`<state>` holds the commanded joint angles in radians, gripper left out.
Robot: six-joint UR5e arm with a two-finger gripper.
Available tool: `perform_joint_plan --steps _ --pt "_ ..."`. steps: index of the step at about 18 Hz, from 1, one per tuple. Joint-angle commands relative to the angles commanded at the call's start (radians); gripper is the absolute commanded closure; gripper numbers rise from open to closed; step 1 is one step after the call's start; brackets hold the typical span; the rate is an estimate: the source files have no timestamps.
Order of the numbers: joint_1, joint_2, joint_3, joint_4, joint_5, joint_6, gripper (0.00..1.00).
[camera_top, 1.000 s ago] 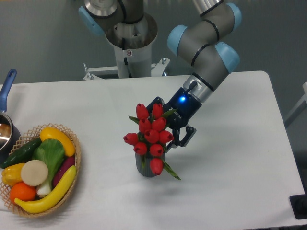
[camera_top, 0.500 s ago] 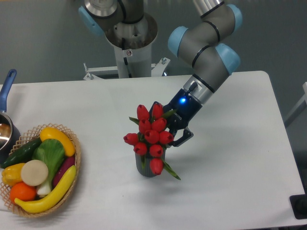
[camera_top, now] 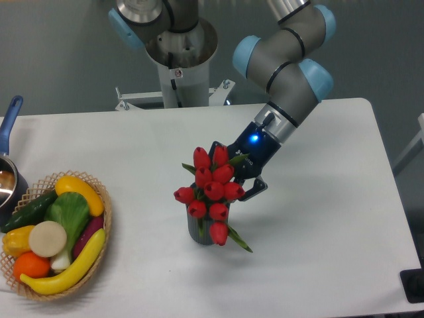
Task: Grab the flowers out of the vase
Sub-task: 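Close the gripper on the tulip stems, then lift the tulip bouquet up out of the grey vase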
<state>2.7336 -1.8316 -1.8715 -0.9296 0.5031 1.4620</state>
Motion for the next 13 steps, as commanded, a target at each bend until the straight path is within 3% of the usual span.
perform_joint_plan --steps 1,13 --pt "0.002 0.011 0.000 0.000 0.000 -0.018 0.55" --pt "0.012 0.117 0.029 0.002 -0.054 -0.175 0.54"
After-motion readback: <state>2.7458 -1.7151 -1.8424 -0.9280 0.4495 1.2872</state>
